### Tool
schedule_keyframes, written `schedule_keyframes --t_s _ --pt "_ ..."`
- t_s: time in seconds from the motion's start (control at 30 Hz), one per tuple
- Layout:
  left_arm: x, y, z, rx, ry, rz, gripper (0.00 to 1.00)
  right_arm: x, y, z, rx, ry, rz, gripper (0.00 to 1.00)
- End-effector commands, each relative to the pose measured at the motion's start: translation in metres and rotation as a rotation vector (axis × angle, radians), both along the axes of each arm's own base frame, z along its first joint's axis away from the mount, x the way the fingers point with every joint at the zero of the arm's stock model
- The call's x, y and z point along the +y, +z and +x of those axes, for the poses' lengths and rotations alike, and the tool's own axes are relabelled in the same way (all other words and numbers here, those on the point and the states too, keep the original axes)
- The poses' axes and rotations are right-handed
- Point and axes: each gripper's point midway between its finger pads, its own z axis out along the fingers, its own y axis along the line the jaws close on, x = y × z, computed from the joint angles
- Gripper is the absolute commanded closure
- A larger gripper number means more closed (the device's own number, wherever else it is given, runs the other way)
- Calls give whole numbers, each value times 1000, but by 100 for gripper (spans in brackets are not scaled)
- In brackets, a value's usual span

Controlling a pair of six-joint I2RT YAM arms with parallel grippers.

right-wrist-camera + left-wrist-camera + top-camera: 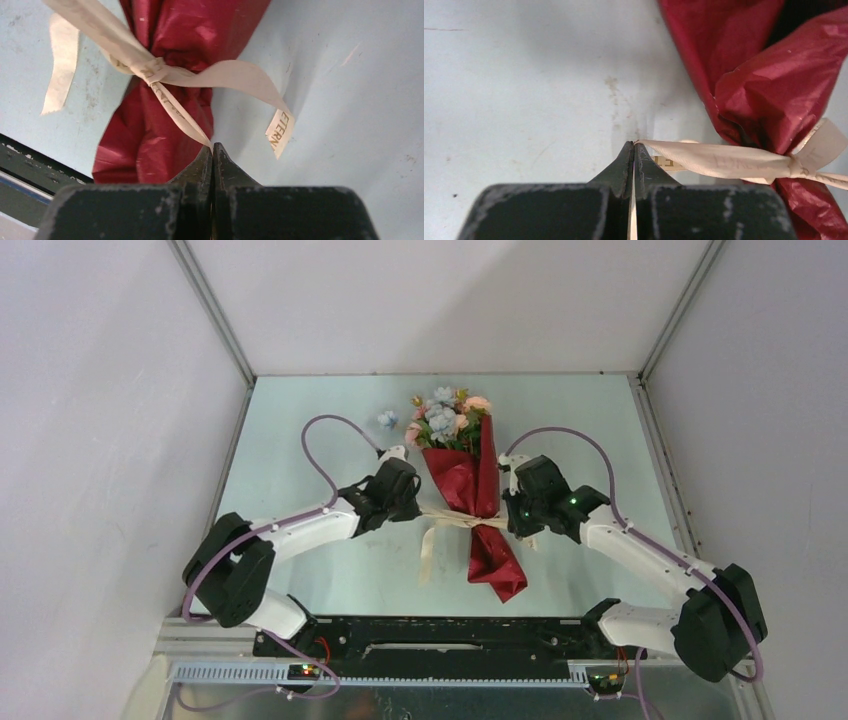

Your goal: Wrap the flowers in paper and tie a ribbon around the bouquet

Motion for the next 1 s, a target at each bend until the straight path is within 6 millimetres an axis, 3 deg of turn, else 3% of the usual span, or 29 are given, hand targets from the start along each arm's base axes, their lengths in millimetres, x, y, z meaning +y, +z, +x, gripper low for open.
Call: schedule_keyframes --t_s 0.0,0.1,0.3,0.5,0.6,0.93,0.97 --pt "44 -4 8 -20 124 79 100 -19 -15 2 46 -123 -38 100" --pt "64 -13 10 -3 176 109 100 -45 -30 1 92 -252 -108 100" --pt "103 -31 9 39 281 158 100 -56 -43 -5 154 -344 -73 100" --pt "124 -35 9 51 335 184 100 -68 -50 -5 179 -394 -64 100" --pt "126 -34 11 49 339 179 100 -69 -52 -4 181 -395 -52 100" --pt "93 -9 16 5 207 37 100 -33 -31 4 148 -259 140 100" --pt "91 -6 17 3 196 30 100 -31 -24 6 127 -245 155 94"
